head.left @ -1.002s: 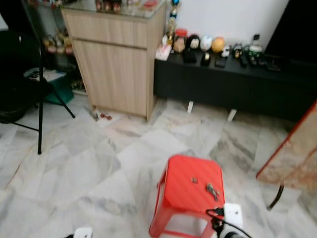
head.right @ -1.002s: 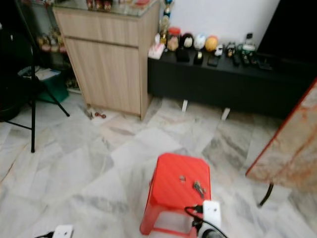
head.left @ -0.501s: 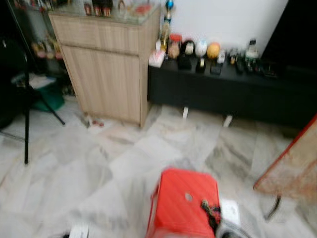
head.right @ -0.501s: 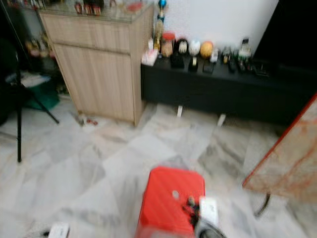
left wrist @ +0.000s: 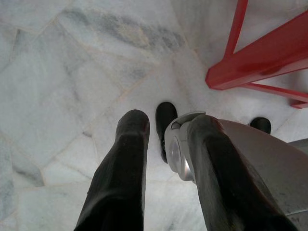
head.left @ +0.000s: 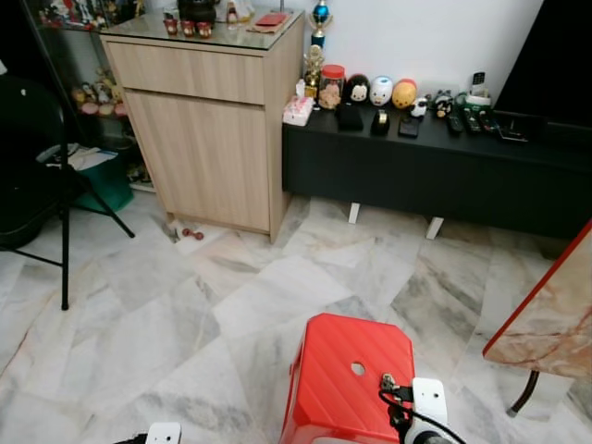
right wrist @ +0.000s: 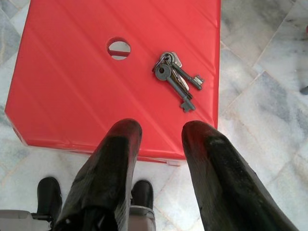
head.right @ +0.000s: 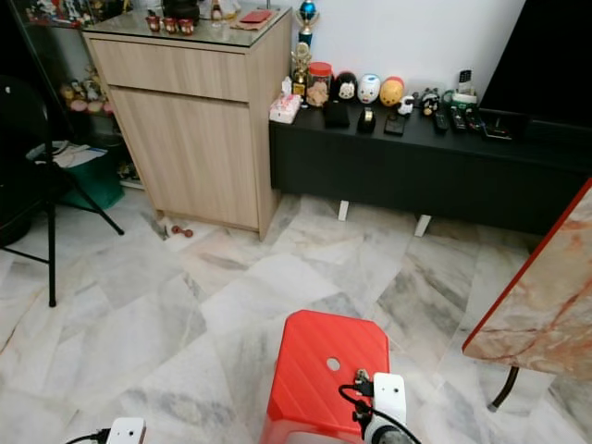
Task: Hang keys on a hook
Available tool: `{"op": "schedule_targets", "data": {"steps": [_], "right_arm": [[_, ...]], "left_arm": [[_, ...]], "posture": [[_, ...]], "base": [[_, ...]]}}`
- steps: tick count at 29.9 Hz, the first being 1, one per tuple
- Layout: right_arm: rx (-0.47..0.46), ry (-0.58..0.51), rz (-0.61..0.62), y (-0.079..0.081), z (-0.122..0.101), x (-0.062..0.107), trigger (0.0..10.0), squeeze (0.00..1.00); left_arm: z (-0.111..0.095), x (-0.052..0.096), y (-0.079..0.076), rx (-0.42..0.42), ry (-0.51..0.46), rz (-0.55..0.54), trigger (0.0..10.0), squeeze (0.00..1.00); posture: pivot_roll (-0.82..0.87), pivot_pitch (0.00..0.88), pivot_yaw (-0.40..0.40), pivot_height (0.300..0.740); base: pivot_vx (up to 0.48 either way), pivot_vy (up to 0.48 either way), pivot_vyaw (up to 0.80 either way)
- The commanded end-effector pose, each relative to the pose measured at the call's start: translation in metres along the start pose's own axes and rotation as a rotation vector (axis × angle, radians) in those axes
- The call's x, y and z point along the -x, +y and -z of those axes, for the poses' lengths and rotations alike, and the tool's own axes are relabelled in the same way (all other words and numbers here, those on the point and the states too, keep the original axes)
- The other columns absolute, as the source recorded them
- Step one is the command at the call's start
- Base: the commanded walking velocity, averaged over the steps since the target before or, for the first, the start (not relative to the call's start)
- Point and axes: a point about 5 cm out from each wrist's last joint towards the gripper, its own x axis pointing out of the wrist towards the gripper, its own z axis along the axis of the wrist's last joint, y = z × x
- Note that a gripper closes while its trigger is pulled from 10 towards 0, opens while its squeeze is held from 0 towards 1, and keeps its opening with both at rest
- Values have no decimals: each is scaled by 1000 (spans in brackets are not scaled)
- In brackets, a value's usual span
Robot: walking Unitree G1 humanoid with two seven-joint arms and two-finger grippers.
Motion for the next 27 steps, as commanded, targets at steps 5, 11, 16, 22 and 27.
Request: {"op": "schedule_targets", "data": {"steps": [5,11,16,22,27], "right_arm": [[13,-3,-1,-2,-4,-1,10000,0],[28,-3,6,-1,-6,-1,10000,0],[26,-22,-3,0,-8,-2,10000,0],[34,-22,8,-2,-9,-2,10000,0],[32,-23,8,-3,-10,-2,10000,0]], "left_arm": [[7,2,3,-13,32,-1,10000,0],[11,3,6,-2,35,-5,10000,0],[14,4,6,2,35,-9,10000,0],[12,5,12,1,31,-12,10000,0],[12,5,13,0,30,-11,10000,0]], "posture": [[86,19,-69,740],[88,23,-71,720],[89,18,-77,685],[87,16,-78,680],[87,14,-79,680]], "base": [[0,0,0],[0,0,0],[0,0,0],[0,0,0],[0,0,0]]}}
